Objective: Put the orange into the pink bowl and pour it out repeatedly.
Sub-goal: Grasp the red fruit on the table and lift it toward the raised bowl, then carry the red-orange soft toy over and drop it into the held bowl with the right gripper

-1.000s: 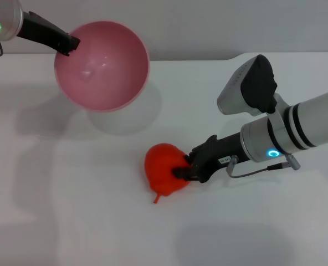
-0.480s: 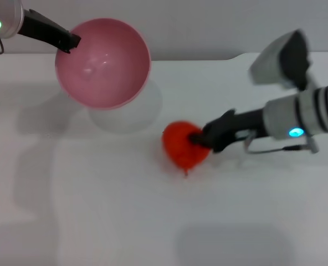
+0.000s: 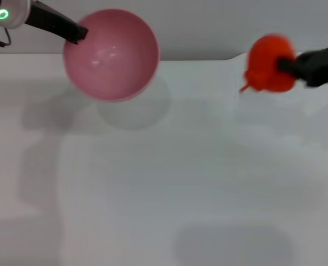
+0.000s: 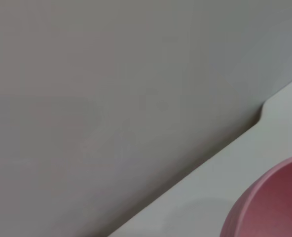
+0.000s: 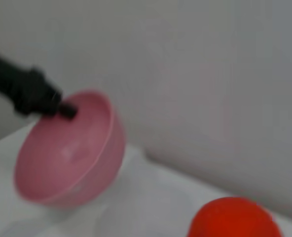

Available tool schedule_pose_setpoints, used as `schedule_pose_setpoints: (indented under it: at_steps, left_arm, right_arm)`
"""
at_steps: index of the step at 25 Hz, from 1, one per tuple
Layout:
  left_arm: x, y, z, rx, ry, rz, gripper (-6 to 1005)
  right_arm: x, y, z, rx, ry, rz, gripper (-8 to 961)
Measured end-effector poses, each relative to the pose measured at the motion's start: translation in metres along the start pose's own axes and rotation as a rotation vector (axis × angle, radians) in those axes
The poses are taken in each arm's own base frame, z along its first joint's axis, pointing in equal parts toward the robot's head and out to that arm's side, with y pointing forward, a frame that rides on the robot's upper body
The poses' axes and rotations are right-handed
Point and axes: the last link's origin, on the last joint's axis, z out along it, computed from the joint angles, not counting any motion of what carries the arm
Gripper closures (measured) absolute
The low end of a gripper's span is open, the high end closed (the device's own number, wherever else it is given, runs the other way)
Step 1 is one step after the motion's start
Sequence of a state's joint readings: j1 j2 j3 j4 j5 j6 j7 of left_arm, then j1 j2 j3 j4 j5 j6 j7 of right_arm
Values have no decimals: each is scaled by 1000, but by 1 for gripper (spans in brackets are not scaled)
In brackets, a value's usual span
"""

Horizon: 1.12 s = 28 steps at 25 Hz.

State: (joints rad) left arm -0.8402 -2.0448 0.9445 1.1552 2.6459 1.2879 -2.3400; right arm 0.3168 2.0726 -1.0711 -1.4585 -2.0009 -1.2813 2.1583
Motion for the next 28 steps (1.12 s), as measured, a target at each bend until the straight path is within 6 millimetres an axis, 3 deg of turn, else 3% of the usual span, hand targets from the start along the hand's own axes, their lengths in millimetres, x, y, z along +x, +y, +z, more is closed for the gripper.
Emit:
schedule_pose_setpoints:
  at_steps: [3, 6, 12, 17, 23, 28]
  left_arm:
    - [2, 11, 5, -32, -11, 2, 963]
    - [3, 30, 15, -73, -39, 19, 963]
    - [10, 66, 26, -172, -36, 55, 963]
    - [13, 72, 30, -187, -20, 56, 963]
    - [15, 73, 30, -192, -10, 51, 963]
    - [15, 70, 29, -185, -8, 52, 963]
  right_arm:
    - [-21, 4, -24, 20, -60, -49, 900]
    - [-43, 16, -30, -3, -101, -126, 900]
    - [-74, 51, -1, -131, -93, -284, 900]
    - [-73, 73, 31, -248, -40, -354, 901]
    - [-60, 70, 52, -298, 7, -355, 896]
    - [-60, 65, 54, -282, -1, -338, 872]
